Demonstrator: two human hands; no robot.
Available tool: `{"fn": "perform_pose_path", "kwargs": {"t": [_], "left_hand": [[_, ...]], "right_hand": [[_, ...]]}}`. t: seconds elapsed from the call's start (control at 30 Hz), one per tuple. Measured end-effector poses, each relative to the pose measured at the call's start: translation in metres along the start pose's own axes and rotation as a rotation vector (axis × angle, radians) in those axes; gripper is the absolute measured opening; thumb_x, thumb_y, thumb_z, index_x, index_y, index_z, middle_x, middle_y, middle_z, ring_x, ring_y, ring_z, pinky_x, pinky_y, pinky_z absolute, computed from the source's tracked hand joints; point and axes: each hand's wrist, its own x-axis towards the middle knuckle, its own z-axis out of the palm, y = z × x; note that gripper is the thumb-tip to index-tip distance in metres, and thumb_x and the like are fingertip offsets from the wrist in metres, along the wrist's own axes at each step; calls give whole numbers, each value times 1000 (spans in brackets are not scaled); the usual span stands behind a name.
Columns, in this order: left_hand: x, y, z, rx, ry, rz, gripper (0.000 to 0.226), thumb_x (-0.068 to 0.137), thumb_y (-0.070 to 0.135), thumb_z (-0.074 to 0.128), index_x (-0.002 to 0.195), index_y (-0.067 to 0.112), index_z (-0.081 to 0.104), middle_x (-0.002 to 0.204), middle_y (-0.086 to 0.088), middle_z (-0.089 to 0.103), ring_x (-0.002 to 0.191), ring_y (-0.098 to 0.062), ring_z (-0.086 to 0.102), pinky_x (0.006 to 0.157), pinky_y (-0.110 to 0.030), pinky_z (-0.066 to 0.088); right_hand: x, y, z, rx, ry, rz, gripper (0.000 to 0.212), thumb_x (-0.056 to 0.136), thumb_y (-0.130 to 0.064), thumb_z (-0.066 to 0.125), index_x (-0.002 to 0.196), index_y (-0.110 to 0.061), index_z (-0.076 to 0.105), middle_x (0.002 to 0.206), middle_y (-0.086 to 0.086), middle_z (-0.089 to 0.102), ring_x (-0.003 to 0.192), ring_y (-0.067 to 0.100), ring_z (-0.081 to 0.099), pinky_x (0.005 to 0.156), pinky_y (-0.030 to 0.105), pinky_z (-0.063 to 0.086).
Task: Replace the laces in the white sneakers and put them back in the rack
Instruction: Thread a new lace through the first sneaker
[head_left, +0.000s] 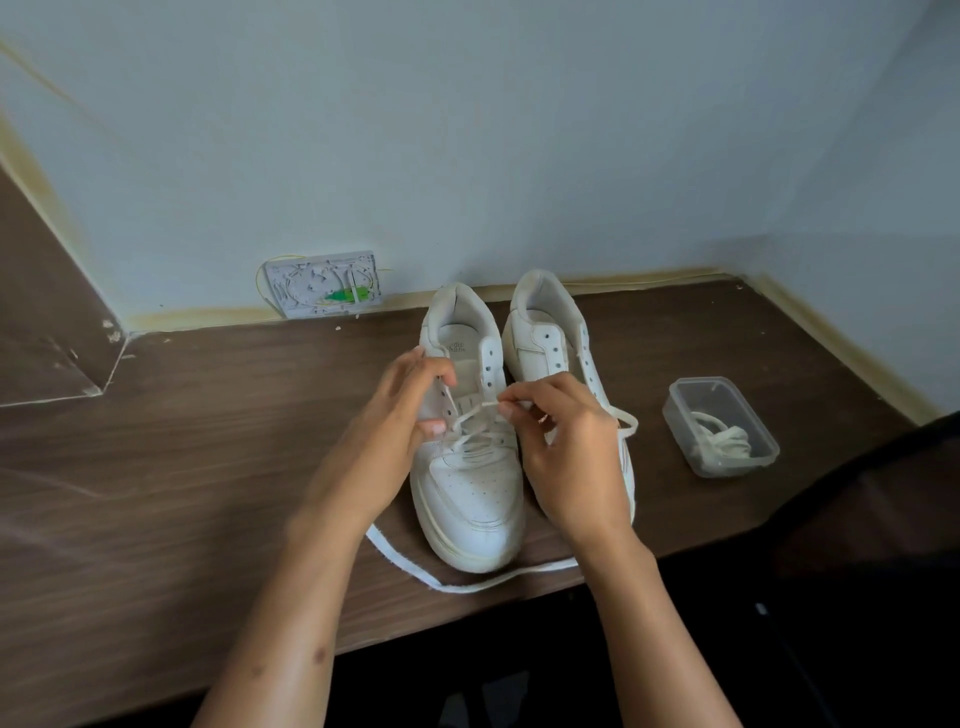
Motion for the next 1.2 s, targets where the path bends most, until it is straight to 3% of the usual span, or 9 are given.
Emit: {"fn": "perform_pose_path", "kwargs": {"t": [0.17, 0.33, 0.47, 0.57, 0.7, 0.87, 0.93, 1.07, 1.2], "left_hand": [[-2, 6, 9, 64, 89, -20, 44, 89, 2, 65, 108, 36, 44, 137, 5, 37, 80, 21, 54, 57, -9, 40], [-1, 2, 8, 72, 126, -18, 42, 86, 8, 69, 110, 34, 45, 136, 4, 39, 78, -9, 64, 66, -35, 58], [-2, 1, 9, 51, 138, 2, 45, 86, 2, 68, 109, 35, 46, 137, 4, 39, 81, -1, 64, 66, -32, 59], [-2, 0, 10, 56, 145, 4, 46, 86, 4, 70, 110, 35, 46, 137, 4, 40, 79, 5, 60, 65, -32, 58], [-4, -1, 11, 41, 159, 9, 45, 85, 11, 72, 110, 37, 45, 138, 6, 40, 82, -12, 63, 68, -34, 57], [-3, -6, 10, -57, 183, 20, 47, 84, 21, 74, 119, 41, 52, 134, 15, 42, 92, -11, 63, 72, -42, 59], [-1, -8, 8, -145, 214, 7, 47, 79, 27, 78, 117, 41, 54, 126, 19, 48, 95, -6, 64, 71, -42, 59], [-1, -2, 7, -104, 244, -55, 18, 77, 42, 75, 91, 40, 64, 105, 23, 57, 83, 3, 63, 63, -35, 56], [-2, 5, 11, 141, 194, -12, 5, 91, 36, 63, 90, 31, 64, 104, 20, 53, 83, 0, 58, 54, -21, 44]], "right_hand": [[-3, -5, 16, -150, 22, -61, 11, 89, -11, 70, 97, -16, 74, 88, -5, 59, 81, 18, 54, 71, 35, 50], [-3, -4, 27, -209, 41, -42, 14, 85, -5, 71, 92, -17, 74, 86, -3, 60, 78, 20, 49, 71, 42, 48], [-4, -8, 31, -348, 51, -17, 25, 76, 4, 73, 89, -17, 75, 87, -1, 61, 80, 24, 51, 70, 41, 45], [-3, -6, 35, -259, 31, 11, 22, 80, 1, 72, 88, -19, 75, 89, -3, 58, 86, 19, 42, 75, 35, 40], [0, -1, 35, -82, -35, 130, 19, 87, -10, 70, 93, -26, 77, 101, -10, 47, 94, 7, 22, 86, 27, 28], [-7, -11, 30, -141, -64, 142, 21, 94, -16, 63, 110, -27, 70, 123, -5, 46, 105, 14, 31, 89, 22, 24], [-22, -20, 25, -139, -10, 169, 27, 93, -15, 63, 119, -22, 63, 124, -4, 44, 107, 15, 34, 90, 22, 30], [-66, -30, 23, -274, -29, 140, 26, 92, -19, 63, 117, -14, 57, 118, -1, 50, 106, 17, 45, 92, 37, 46], [-87, -26, 36, -524, -145, 62, 53, 96, -34, 46, 141, -5, 42, 140, 7, 44, 130, 27, 41, 109, 38, 30]]}}
